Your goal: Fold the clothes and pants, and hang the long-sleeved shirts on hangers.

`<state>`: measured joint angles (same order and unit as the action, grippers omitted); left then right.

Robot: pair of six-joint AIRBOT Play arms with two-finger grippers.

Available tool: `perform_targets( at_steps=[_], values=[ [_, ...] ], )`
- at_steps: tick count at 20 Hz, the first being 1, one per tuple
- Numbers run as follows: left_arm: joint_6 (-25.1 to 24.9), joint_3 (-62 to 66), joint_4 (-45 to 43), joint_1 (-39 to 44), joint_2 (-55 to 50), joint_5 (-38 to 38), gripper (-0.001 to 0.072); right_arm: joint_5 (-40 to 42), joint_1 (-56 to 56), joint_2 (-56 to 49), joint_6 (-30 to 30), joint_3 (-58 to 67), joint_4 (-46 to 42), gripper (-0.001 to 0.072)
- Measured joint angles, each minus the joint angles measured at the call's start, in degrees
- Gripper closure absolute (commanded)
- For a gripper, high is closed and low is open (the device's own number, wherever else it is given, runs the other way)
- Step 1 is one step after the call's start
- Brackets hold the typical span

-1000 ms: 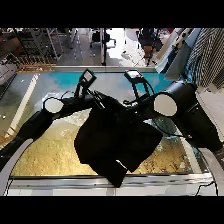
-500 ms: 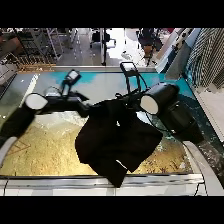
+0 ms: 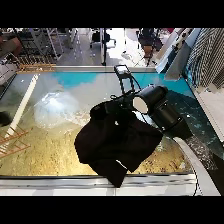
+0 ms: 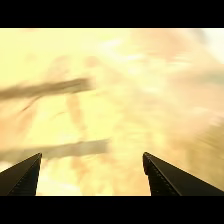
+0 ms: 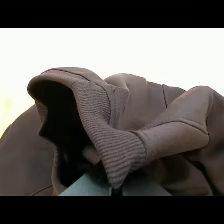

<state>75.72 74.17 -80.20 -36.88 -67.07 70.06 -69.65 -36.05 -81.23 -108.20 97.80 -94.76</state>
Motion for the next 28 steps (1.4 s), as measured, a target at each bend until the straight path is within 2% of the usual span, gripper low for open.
perform_targets(
  at_steps=[1,3,7,10,11,12,14,15,16,18,20,28],
  values=[
    [2.3,-0.3,-1.7,-5.1,-0.5,-0.3,0.0065,0.0,0.0,0.0,0.4,0.0,0.0,0.0685],
    [5.1,-0.6,-4.0,-13.6,-1.9,-2.4,0.0094,0.0,0.0,0.0,0.9,0.0,0.0,0.0685],
    [7.3,-0.9,-5.4,-22.0,-6.9,-7.8,0.0112,0.2,0.0,0.0,1.3,0.0,0.0,0.0685],
    [7.6,-1.0,-4.9,-22.5,-12.1,-11.5,0.0112,0.2,0.0,0.0,1.4,0.0,0.0,0.0685],
    [7.7,-1.0,-4.9,-22.2,-13.6,-12.7,0.0126,0.2,0.0,0.0,1.4,0.0,0.0,0.0685],
    [7.7,-1.0,-4.9,-21.8,-15.1,-14.1,0.0174,0.2,0.0,0.0,1.4,0.0,0.0,0.0685],
    [7.7,-1.0,-4.7,-20.9,-17.3,-16.8,0.0181,0.2,0.0,0.0,1.4,0.0,0.1,0.0684],
    [7.7,-1.0,-4.7,-20.4,-18.1,-18.1,0.0251,0.2,0.0,0.0,1.4,0.0,0.1,0.0684],
    [7.7,-1.0,-4.7,-20.0,-18.7,-19.4,0.0359,0.2,0.0,0.0,1.4,0.0,0.2,0.0684],
    [7.5,-1.0,-4.7,-19.3,-19.6,-21.4,0.05,0.2,0.0,0.0,1.4,0.0,0.2,0.0684],
    [7.5,-1.0,-4.6,-18.9,-20.2,-22.9,0.0603,0.2,0.0,0.0,1.4,0.0,0.2,0.0684],
    [7.0,-1.0,-4.7,-18.3,-19.8,-24.4,0.0642,0.0,0.0,0.0,1.4,0.0,0.5,0.0684]
  ],
)
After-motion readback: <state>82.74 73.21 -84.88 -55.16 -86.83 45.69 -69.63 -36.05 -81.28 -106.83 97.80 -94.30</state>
